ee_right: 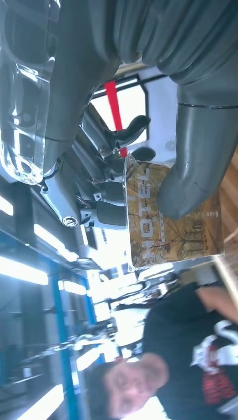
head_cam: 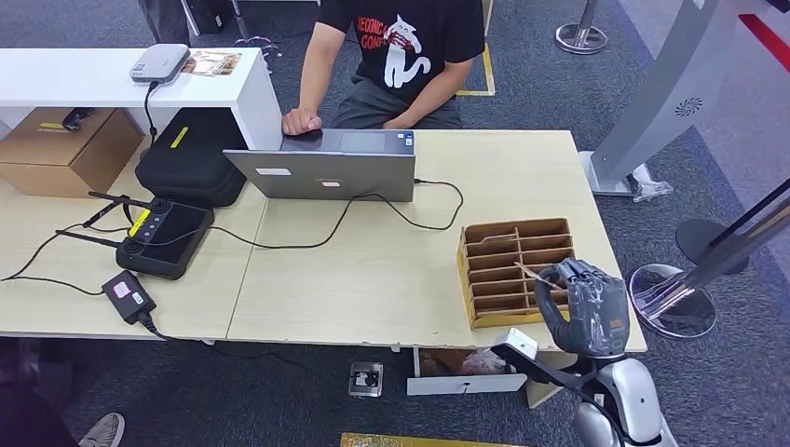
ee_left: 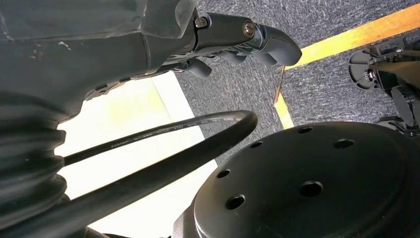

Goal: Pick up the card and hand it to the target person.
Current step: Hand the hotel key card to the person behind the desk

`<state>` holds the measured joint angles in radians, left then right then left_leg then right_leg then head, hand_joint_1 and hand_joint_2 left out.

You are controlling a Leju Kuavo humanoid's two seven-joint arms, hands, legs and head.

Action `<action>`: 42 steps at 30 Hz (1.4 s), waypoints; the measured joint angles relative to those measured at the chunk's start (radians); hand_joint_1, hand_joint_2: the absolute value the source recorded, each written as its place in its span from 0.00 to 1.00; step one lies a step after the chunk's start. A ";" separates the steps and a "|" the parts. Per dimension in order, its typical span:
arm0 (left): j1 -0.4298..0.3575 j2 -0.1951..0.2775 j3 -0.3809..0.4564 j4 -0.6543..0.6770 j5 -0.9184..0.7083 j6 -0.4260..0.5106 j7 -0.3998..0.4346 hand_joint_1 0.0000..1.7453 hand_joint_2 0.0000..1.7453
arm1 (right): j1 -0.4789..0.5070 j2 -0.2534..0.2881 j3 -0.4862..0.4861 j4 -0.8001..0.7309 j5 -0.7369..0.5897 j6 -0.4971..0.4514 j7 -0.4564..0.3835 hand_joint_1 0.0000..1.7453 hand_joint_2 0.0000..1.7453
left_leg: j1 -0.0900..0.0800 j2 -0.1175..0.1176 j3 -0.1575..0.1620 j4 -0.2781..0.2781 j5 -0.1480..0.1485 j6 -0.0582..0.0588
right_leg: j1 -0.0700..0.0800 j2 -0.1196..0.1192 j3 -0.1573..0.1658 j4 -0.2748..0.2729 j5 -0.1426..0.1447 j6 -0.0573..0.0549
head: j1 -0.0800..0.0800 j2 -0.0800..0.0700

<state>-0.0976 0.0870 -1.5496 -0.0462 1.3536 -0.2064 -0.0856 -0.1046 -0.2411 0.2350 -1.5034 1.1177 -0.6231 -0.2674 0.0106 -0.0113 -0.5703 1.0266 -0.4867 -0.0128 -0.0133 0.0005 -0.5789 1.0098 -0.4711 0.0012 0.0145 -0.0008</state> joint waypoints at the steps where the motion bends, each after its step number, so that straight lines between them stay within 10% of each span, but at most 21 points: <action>1: 0.000 0.000 0.000 0.000 -0.001 0.000 -0.002 0.00 1.00 | -0.014 0.000 0.000 0.000 -0.009 -0.005 -0.005 0.86 1.00 | 0.000 0.000 0.000 0.000 0.000 0.000 | 0.000 0.000 0.000 0.000 0.000 0.000 | 0.000 0.000; 18: -0.006 0.000 0.000 0.000 -0.044 -0.003 -0.010 0.00 1.00 | -0.388 0.019 0.070 0.157 -0.076 0.065 -0.027 0.87 1.00 | 0.000 0.000 -0.001 0.000 0.001 -0.001 | 0.000 0.000 0.000 0.001 0.001 -0.001 | 0.000 0.000; 33: -0.010 0.000 0.000 0.000 -0.029 -0.003 -0.009 0.00 1.00 | -0.690 0.161 0.163 0.566 -0.092 0.039 -0.036 0.81 1.00 | 0.000 -0.001 0.000 0.000 0.002 -0.002 | 0.000 -0.001 0.000 0.002 0.001 -0.001 | 0.000 0.000; 38: -0.009 0.000 0.000 0.000 -0.015 -0.001 -0.009 0.00 1.00 | -0.740 0.204 0.177 0.673 -0.096 0.031 -0.040 0.07 1.00 | 0.000 -0.001 0.000 0.000 0.002 -0.002 | 0.000 -0.001 0.000 0.001 0.001 -0.001 | 0.000 0.000; 42: -0.008 0.000 0.000 0.000 -0.006 -0.001 -0.009 0.00 1.00 | -0.762 0.229 0.184 0.739 -0.109 0.049 -0.048 0.00 1.00 | 0.000 -0.001 0.000 0.000 0.002 -0.002 | 0.000 -0.001 0.000 0.002 0.001 -0.001 | 0.000 0.000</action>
<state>-0.1061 0.0870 -1.5496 -0.0462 1.3477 -0.2075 -0.0942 -0.8668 -0.0118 0.4188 -0.7645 1.0092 -0.5740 -0.3150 0.0109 -0.0124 -0.5708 1.0267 -0.4843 -0.0149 -0.0131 -0.0002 -0.5790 1.0113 -0.4696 0.0004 0.0144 -0.0008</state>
